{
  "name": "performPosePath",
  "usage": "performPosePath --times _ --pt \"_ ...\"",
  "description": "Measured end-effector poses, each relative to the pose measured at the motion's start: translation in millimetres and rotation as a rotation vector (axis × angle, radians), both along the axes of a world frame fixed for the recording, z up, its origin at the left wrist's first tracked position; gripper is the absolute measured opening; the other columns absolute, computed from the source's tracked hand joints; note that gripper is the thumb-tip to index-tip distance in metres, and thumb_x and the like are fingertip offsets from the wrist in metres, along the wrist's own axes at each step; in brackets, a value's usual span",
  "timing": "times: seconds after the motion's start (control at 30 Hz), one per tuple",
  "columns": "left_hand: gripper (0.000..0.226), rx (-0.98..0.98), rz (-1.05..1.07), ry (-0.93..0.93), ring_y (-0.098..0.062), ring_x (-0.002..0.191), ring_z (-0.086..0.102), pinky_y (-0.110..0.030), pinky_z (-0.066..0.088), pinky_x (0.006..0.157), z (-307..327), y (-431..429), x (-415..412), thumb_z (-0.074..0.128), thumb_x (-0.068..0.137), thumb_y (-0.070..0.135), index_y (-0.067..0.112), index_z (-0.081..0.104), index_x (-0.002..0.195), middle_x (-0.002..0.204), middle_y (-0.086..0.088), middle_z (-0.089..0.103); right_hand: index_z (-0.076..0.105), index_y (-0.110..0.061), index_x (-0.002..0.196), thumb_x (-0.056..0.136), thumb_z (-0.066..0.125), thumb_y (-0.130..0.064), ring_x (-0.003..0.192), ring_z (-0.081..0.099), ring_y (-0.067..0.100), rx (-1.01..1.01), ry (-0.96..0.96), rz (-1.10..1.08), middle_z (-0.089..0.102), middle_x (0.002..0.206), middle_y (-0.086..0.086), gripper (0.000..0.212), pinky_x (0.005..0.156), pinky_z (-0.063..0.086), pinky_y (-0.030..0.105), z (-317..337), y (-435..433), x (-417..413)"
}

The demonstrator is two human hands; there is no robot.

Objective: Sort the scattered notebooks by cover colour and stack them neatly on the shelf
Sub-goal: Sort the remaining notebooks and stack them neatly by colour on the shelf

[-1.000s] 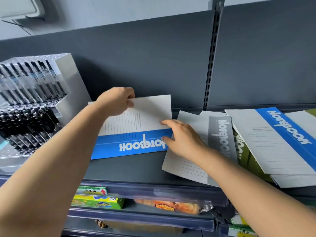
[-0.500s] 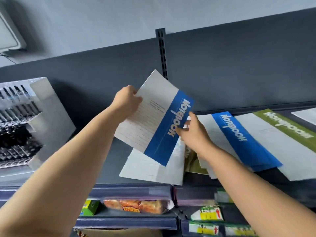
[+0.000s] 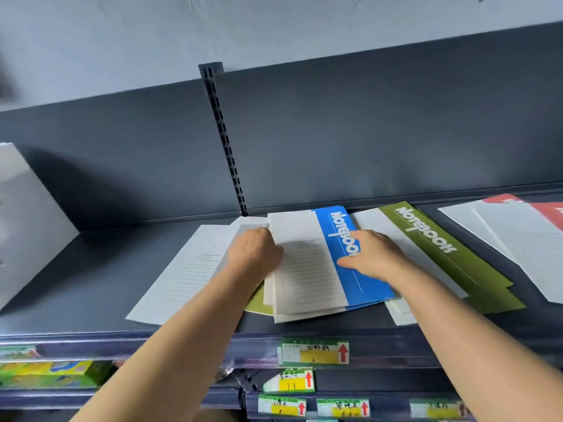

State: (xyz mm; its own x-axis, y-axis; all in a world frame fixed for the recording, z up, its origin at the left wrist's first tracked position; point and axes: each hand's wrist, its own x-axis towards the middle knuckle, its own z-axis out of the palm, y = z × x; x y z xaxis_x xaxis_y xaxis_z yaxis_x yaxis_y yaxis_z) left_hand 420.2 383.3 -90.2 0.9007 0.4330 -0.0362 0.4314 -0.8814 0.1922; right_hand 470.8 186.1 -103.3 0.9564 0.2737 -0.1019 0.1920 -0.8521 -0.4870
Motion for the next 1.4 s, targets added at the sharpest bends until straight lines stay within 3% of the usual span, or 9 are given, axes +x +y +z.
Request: performPosePath --times 0.1,0.33,0.5,0.6,0.73,0.9,1.03,1.23,1.4 --pt "0.028 -0.220 0.101 -0.011 -0.023 0.062 0.071 -0.023 0.050 0.058 0.3 -9.6 -3.3 0.059 0.088 0.032 0.006 0.052 0.091 0.068 -0.009 0.067 0.049 -0.012 0.134 0.084 0.068 -0.043 0.125 0.045 0.028 -0.049 -0.037 0.043 0.052 0.136 0.006 0.062 0.099 0.042 0.035 -5.5 -2.2 0.3" --pt "0.025 -0.888 0.192 -0.214 -0.023 0.087 0.061 -0.028 0.052 0.066 -1.8 -26.5 -9.8 0.067 0.087 0.010 0.022 0.051 0.103 0.099 -0.005 0.062 0.046 -0.012 0.138 0.085 0.068 -0.043 0.124 0.046 0.026 0.027 -0.081 0.085 0.052 0.137 0.005 0.065 0.098 0.041 0.032 -11.0 -11.2 2.2" --pt "0.030 -0.988 0.196 -0.255 -0.021 0.075 0.064 -0.030 0.055 0.052 8.7 -30.7 -10.4 0.056 0.093 0.003 -0.002 0.050 0.122 0.108 -0.017 0.064 0.046 -0.011 0.138 0.085 0.071 -0.034 0.124 0.047 0.027 0.183 0.036 0.054 0.051 0.138 0.008 0.063 0.095 0.043 0.035 -12.1 -17.0 7.2" --pt "0.014 -1.123 0.197 -0.380 -0.023 0.076 0.064 -0.037 0.055 0.071 20.5 -27.2 -11.8 0.054 0.094 0.000 0.002 0.054 0.107 0.100 -0.017 0.065 0.053 -0.014 0.126 0.085 0.069 -0.032 0.106 0.057 0.022 0.396 0.117 0.024 0.062 0.120 0.003 0.047 0.082 0.049 0.034 -13.5 -18.8 13.5" --pt "0.022 -0.951 0.202 -0.519 -0.030 0.092 0.065 -0.045 0.055 0.082 34.7 -19.5 -11.5 0.055 0.092 0.004 0.010 0.051 0.113 0.105 -0.013 0.064 0.050 -0.015 0.111 0.089 0.065 -0.025 0.101 0.061 0.020 0.593 0.213 -0.001 0.064 0.108 -0.001 0.029 0.091 0.051 0.043 -5.5 -15.5 11.5" --pt "0.032 -0.887 0.270 -0.729 -0.024 0.088 0.060 -0.035 0.051 0.075 52.5 10.5 -23.0 0.054 0.090 0.005 0.014 0.053 0.120 0.106 -0.006 0.062 0.037 -0.013 0.144 0.090 0.062 -0.026 0.113 0.056 0.021 0.581 0.219 0.072 0.058 0.129 0.000 0.061 0.100 0.045 0.044 4.3 5.9 -4.4" --pt "0.034 -0.882 0.351 -0.789 -0.028 0.093 0.063 -0.040 0.053 0.082 56.6 55.1 -44.7 0.053 0.088 0.003 0.010 0.056 0.121 0.108 -0.009 0.064 0.047 -0.013 0.138 0.093 0.057 -0.026 0.105 0.061 0.024 0.564 0.183 0.118 0.062 0.111 -0.001 0.048 0.093 0.052 0.046 4.0 42.2 -19.6" --pt "0.017 -0.846 0.496 -0.671 -0.029 0.084 0.060 -0.045 0.051 0.087 39.9 130.7 -91.3 0.051 0.085 -0.002 0.013 0.061 0.085 0.092 -0.011 0.064 0.042 -0.013 0.143 0.095 0.054 -0.017 0.121 0.054 0.023 0.424 0.195 0.198 0.055 0.136 0.006 0.050 0.104 0.043 0.038 -5.6 110.4 -45.0" --pt "0.032 -0.854 0.671 -0.411 -0.041 0.097 0.064 -0.054 0.048 0.094 9.6 196.7 -120.1 0.068 0.083 0.011 -0.003 0.062 0.110 0.104 -0.023 0.066 0.049 -0.016 0.127 0.087 0.044 -0.010 0.101 0.059 0.028 0.404 0.178 0.118 0.061 0.120 0.010 0.041 0.086 0.052 0.041 -18.7 156.9 -55.8"
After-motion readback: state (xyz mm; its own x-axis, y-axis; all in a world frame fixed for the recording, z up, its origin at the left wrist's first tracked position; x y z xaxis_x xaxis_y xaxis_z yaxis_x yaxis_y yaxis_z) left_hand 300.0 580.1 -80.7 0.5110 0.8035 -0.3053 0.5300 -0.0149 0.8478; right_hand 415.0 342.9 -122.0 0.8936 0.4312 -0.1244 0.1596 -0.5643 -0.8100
